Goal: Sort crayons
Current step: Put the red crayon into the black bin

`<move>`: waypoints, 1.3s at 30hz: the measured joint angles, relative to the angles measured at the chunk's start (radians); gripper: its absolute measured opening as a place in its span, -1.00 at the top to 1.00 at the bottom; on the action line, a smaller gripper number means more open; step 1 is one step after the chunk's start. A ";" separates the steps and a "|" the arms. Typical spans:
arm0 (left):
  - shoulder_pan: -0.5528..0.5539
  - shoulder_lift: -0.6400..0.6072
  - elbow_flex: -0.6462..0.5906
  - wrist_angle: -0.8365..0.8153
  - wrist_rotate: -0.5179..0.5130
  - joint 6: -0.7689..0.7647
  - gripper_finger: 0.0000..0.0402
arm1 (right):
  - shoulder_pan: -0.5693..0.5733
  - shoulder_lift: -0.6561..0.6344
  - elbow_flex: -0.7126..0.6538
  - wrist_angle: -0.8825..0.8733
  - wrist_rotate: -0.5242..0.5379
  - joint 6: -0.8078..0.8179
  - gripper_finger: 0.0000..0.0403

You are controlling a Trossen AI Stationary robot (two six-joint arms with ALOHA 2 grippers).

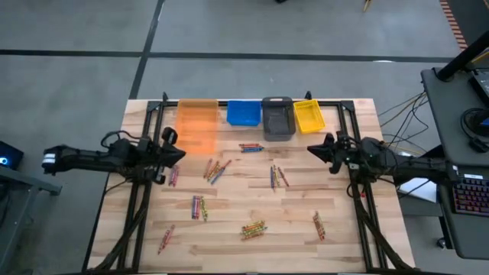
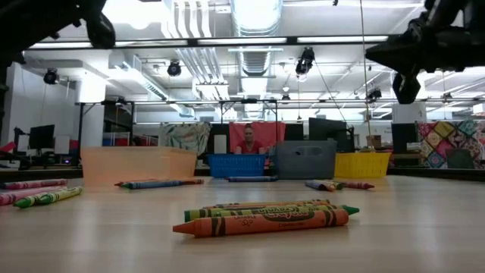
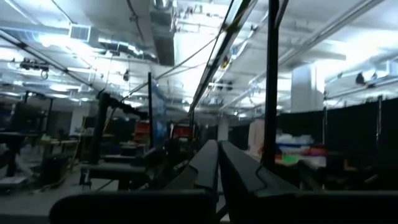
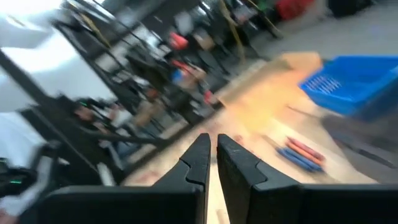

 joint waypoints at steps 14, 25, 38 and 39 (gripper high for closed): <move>0.000 0.218 0.349 -0.465 -0.001 -0.042 1.00 | 0.000 0.391 0.341 -0.580 0.114 0.045 0.89; 0.000 0.442 0.518 -0.896 -0.002 -0.094 1.00 | 0.000 0.532 0.407 -0.673 0.050 0.040 0.89; 0.000 0.753 0.614 -0.892 -0.003 -0.229 1.00 | 0.000 0.581 0.406 -0.554 0.023 0.020 0.89; 0.000 0.783 0.620 -0.896 -0.002 -0.195 1.00 | 0.000 0.586 0.406 -0.532 0.023 0.019 0.89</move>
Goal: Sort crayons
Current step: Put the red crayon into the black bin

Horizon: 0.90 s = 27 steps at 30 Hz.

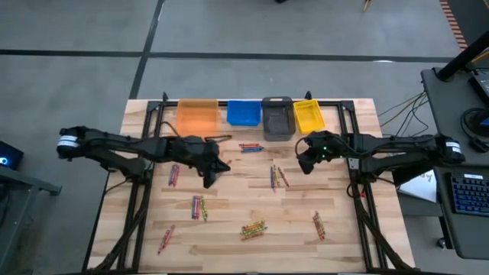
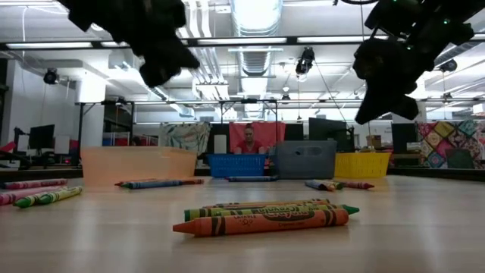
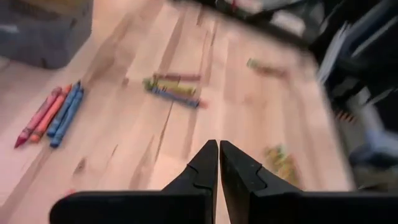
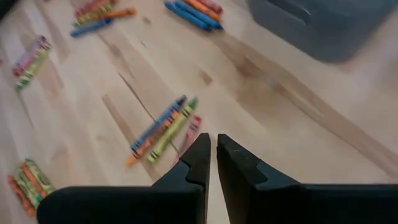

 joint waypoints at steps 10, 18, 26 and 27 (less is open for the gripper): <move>0.003 0.206 0.116 0.029 0.000 0.110 1.00 | 0.000 0.011 0.000 0.103 0.025 -0.011 0.89; 0.040 0.213 0.097 0.088 -0.003 0.171 1.00 | 0.012 0.075 0.000 0.151 -0.031 -0.031 0.89; 0.031 0.123 -0.047 0.367 -0.003 0.083 1.00 | 0.102 0.203 0.067 0.098 -0.085 0.026 0.89; 0.028 0.114 -0.079 0.441 -0.003 0.069 1.00 | 0.115 0.226 0.083 0.075 -0.083 0.039 0.89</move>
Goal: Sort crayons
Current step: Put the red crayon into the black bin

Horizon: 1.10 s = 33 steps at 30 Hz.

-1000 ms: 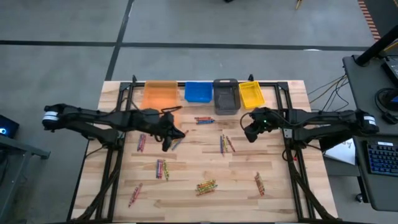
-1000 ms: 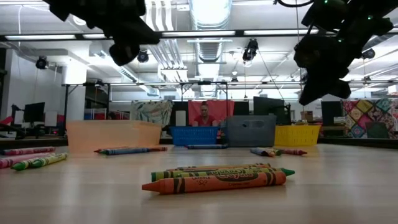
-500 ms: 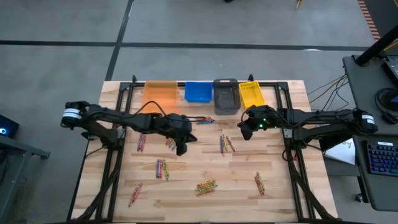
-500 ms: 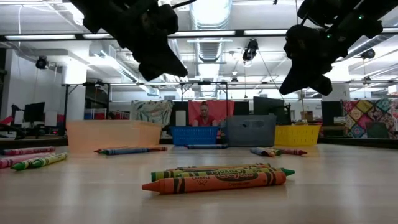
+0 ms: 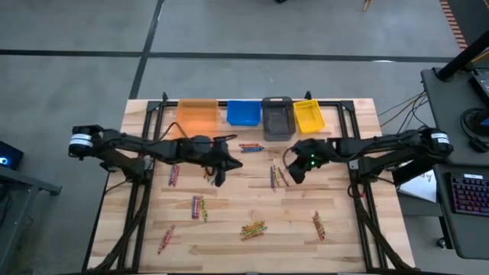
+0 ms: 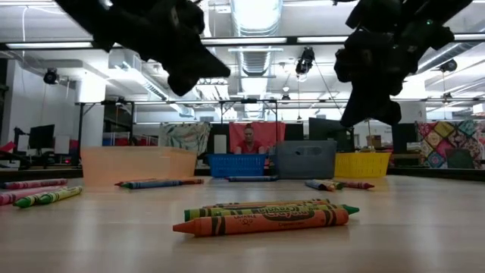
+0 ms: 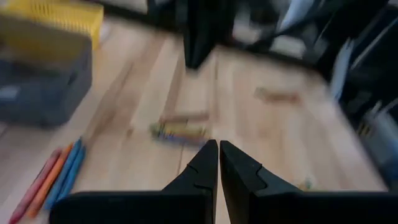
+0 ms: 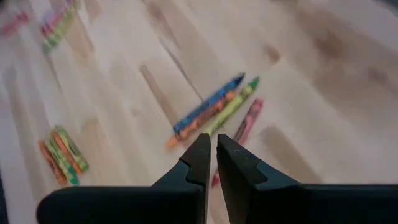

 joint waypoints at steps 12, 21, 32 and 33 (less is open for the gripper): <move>-0.004 -0.081 -0.201 0.374 0.005 -0.090 1.00 | 0.060 0.281 0.235 -0.339 0.145 0.086 0.89; -0.003 -0.076 -0.144 0.295 0.005 -0.091 1.00 | 0.062 0.443 0.356 -0.335 0.121 0.044 0.79; -0.003 -0.121 -0.143 0.186 0.005 -0.071 1.00 | 0.064 0.573 0.425 -0.408 0.109 0.052 0.38; -0.003 -0.129 -0.144 0.185 0.005 -0.071 1.00 | 0.064 0.580 0.425 -0.410 0.109 0.052 0.37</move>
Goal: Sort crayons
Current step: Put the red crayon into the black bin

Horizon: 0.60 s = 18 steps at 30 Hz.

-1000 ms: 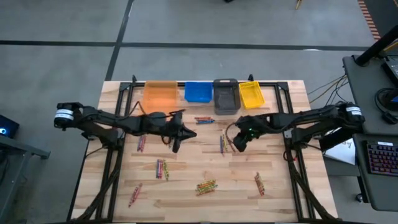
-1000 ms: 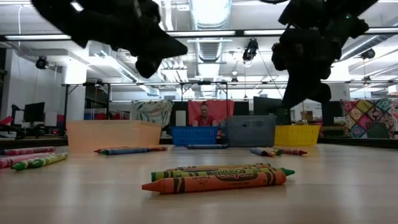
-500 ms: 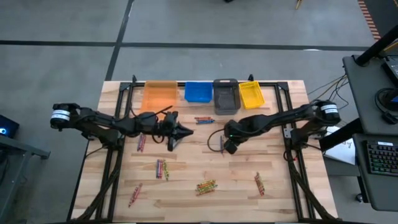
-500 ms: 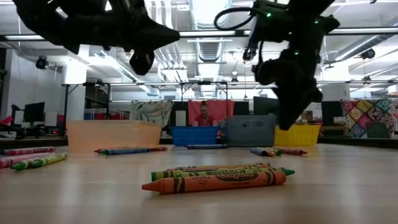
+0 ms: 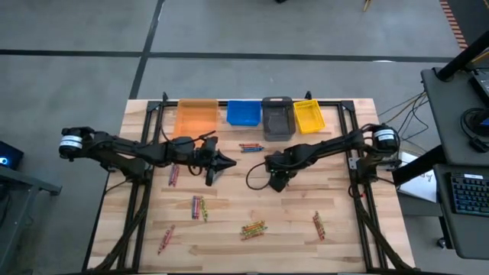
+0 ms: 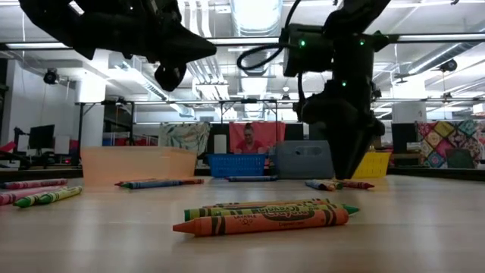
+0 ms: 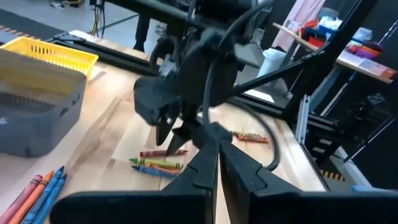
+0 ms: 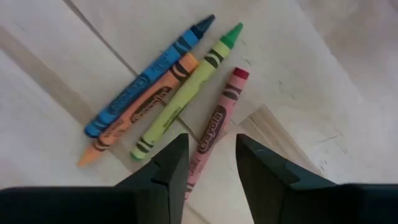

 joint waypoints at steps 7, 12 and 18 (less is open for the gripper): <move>0.000 -0.062 -0.003 0.002 -0.001 0.001 1.00 | 0.001 0.032 -0.007 0.002 0.020 0.002 0.37; 0.000 -0.105 -0.004 0.003 -0.001 0.001 1.00 | 0.002 0.034 -0.015 0.012 0.026 0.001 0.54; 0.000 -0.139 -0.005 0.002 -0.004 0.001 1.00 | 0.002 0.035 -0.027 0.040 0.041 -0.017 0.91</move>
